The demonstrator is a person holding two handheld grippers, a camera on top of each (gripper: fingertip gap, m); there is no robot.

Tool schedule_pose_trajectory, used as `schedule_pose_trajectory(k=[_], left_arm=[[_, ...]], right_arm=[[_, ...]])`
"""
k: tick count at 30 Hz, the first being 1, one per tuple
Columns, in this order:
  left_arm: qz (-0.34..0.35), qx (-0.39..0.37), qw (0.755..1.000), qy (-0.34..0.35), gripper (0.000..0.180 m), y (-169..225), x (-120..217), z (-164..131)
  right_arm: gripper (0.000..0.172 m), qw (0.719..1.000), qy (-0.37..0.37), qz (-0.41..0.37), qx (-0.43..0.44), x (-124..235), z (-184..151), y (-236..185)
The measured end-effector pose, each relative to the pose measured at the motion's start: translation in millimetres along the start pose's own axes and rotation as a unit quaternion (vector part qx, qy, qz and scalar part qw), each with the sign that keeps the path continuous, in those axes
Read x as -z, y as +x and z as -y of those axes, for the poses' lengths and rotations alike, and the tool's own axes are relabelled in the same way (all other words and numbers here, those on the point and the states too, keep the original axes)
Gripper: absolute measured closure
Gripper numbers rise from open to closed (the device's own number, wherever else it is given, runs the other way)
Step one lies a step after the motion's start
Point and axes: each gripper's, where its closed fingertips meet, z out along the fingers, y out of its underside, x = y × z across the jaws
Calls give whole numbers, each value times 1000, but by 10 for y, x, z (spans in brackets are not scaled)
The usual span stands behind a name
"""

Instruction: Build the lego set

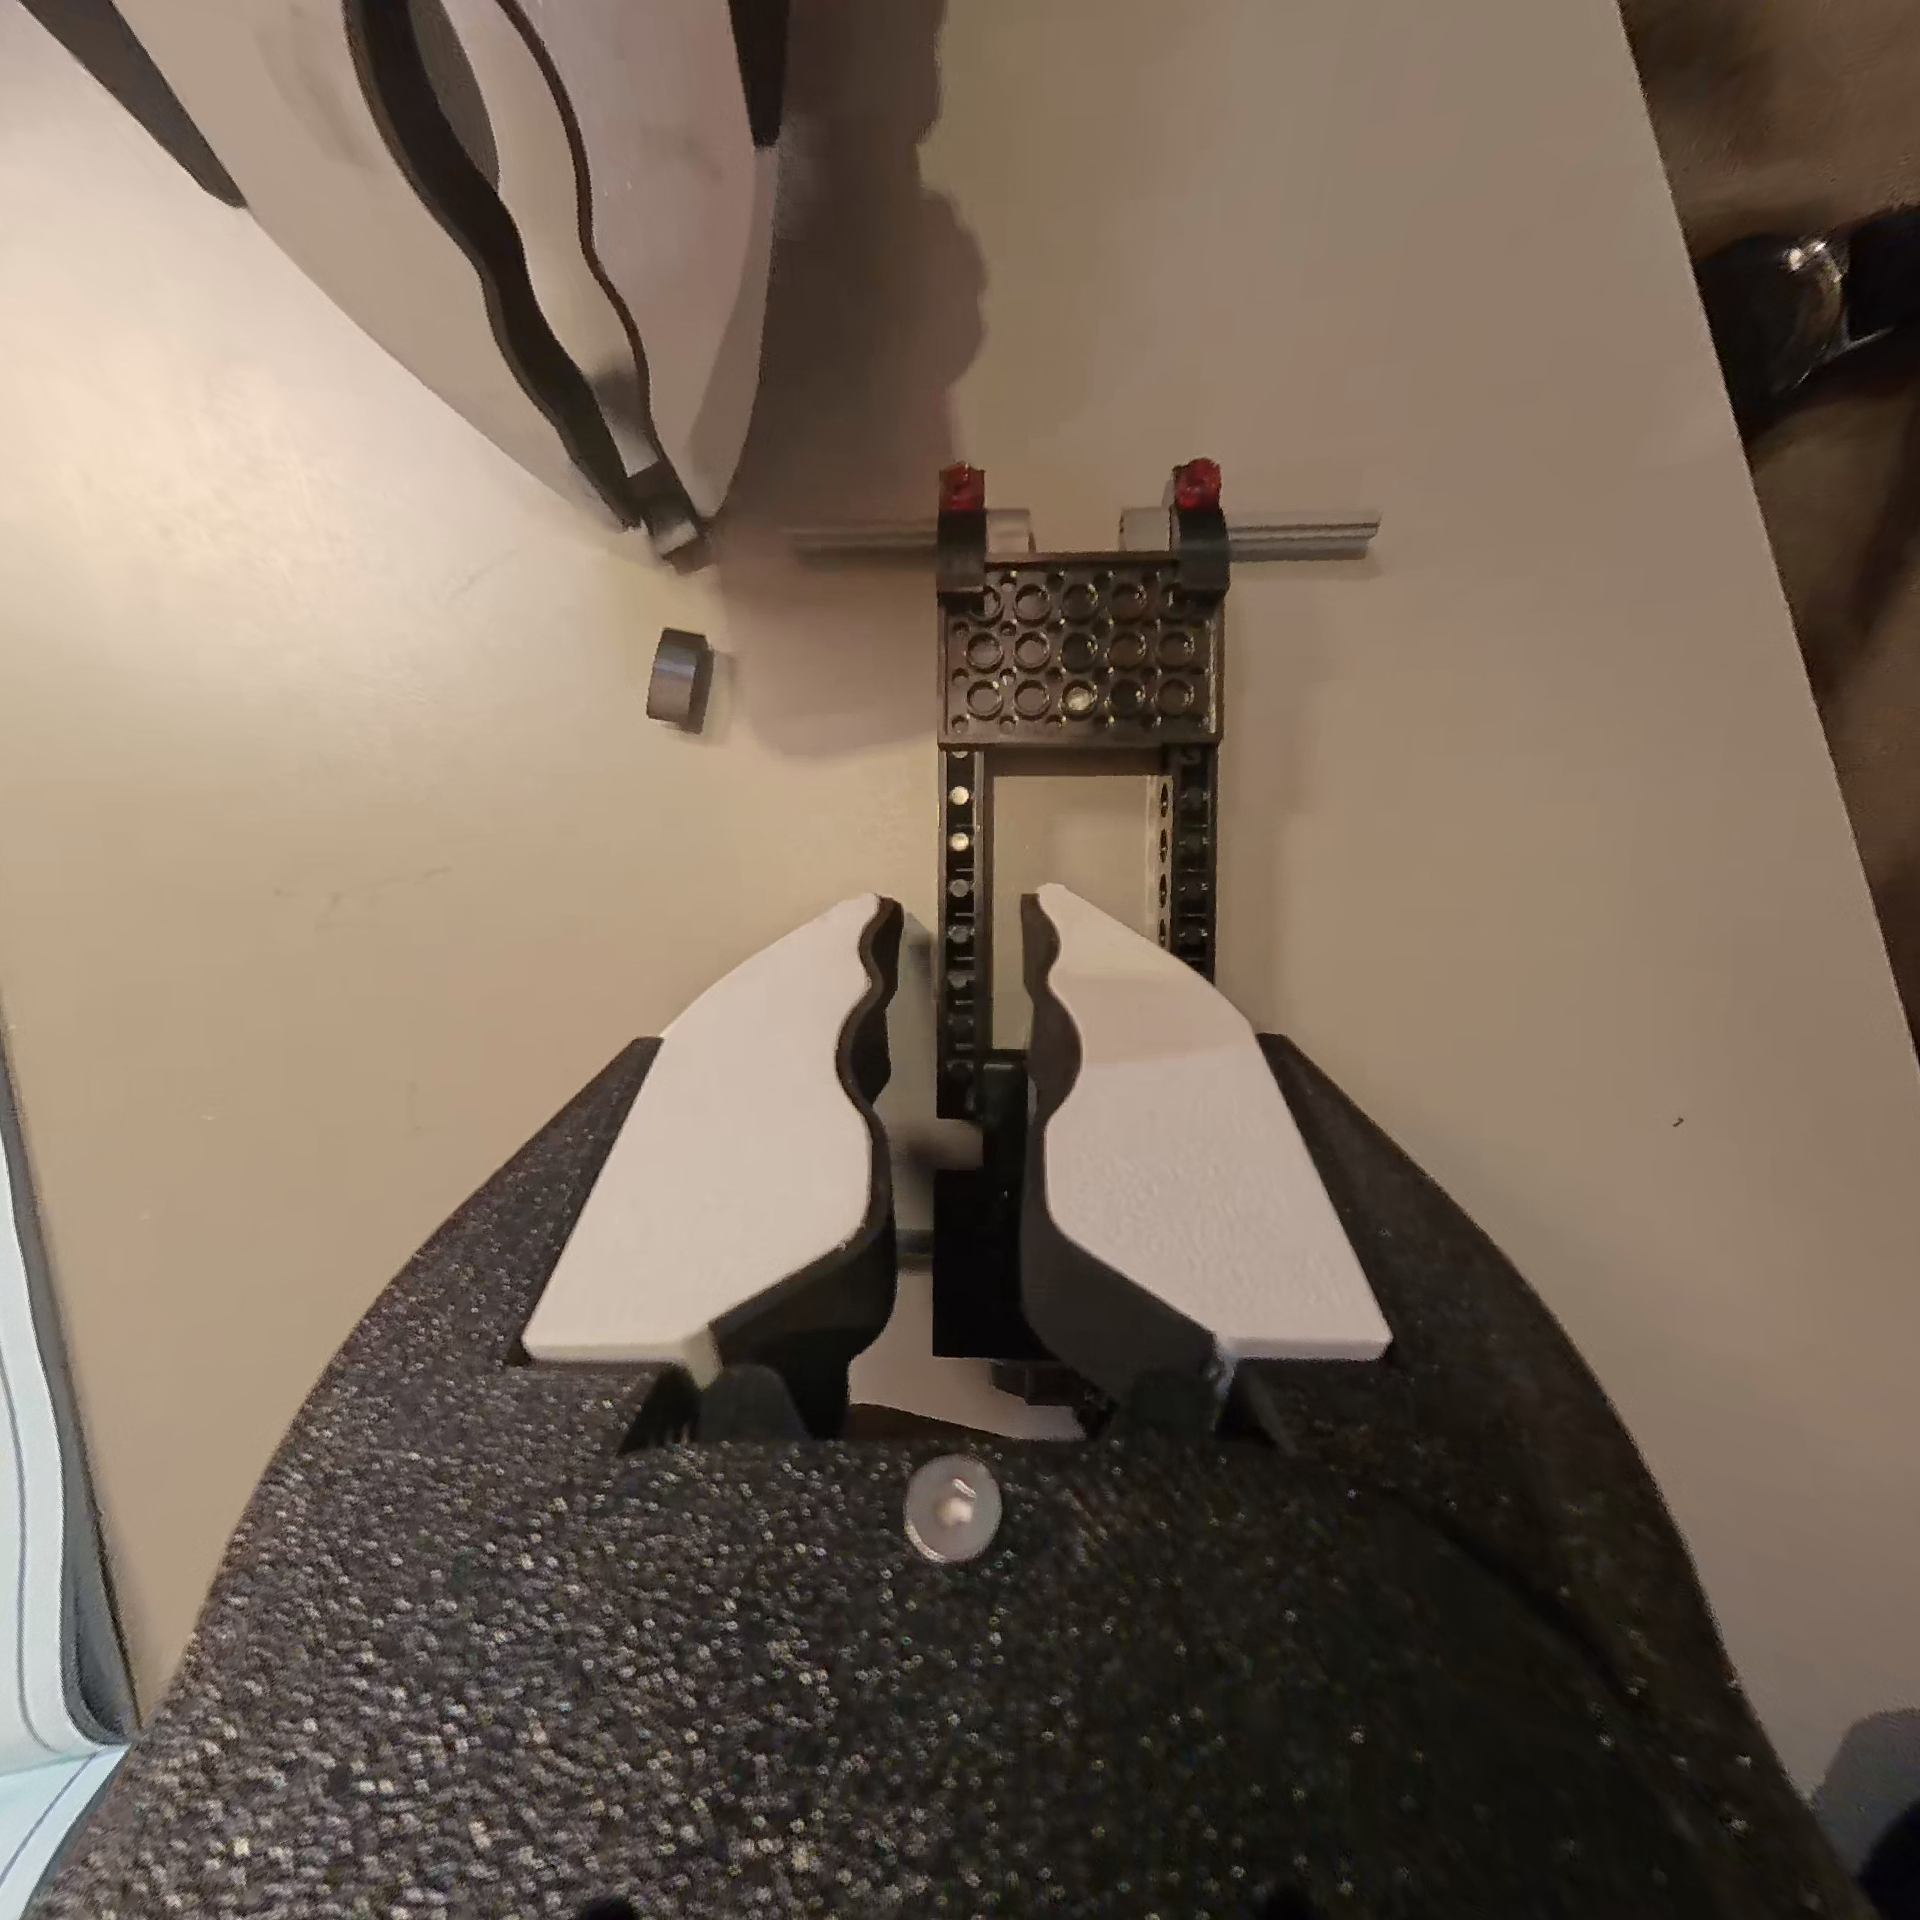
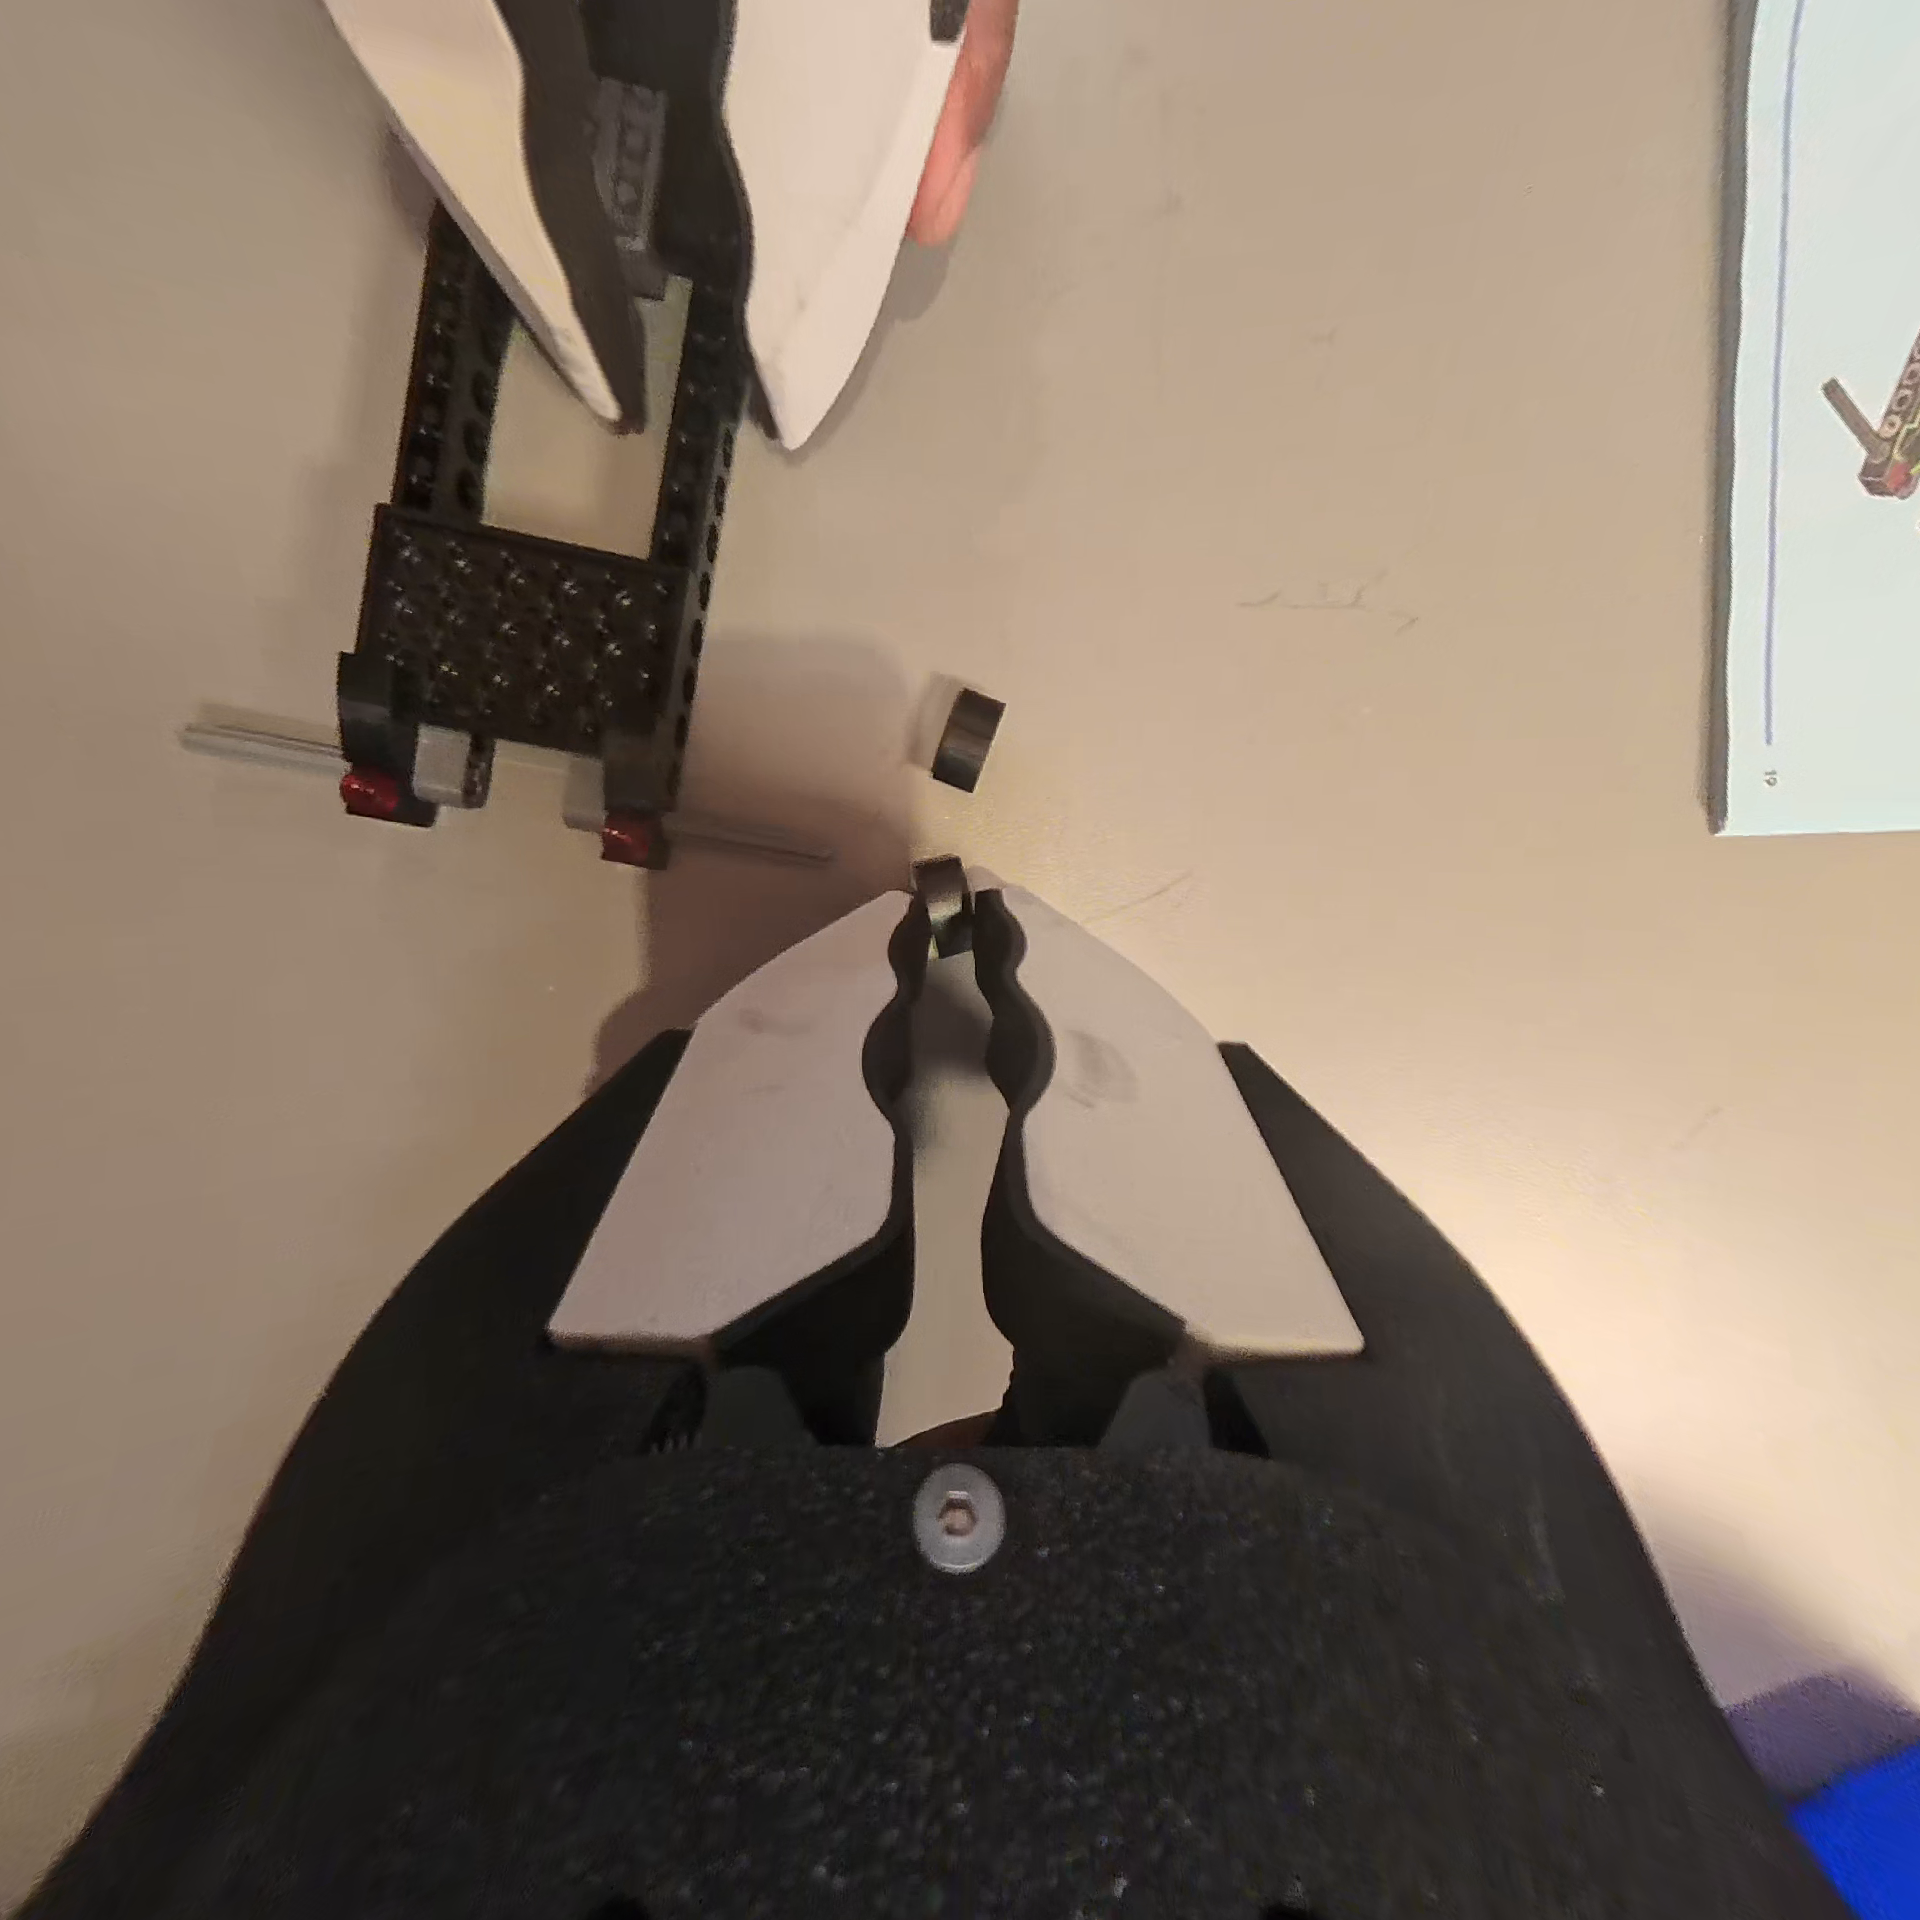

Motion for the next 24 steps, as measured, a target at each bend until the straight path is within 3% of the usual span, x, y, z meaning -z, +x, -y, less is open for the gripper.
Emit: schedule_pose_trajectory(k=[9,11,18,24], left_arm=[[3,25,1000,-9,161,-27,-54,41],[5,38,999,-11,172,-38,-70,59],[13,112,993,21,172,-106,-141,215],[27,122,992,31,172,-158,-148,249]], right_arm=[[163,997,58,40,-31,193,378,-251],[163,996,55,55,-35,178,450,-352],[163,997,8,54,-63,58,377,-283],[163,995,-9,67,-67,42,321,-280]])
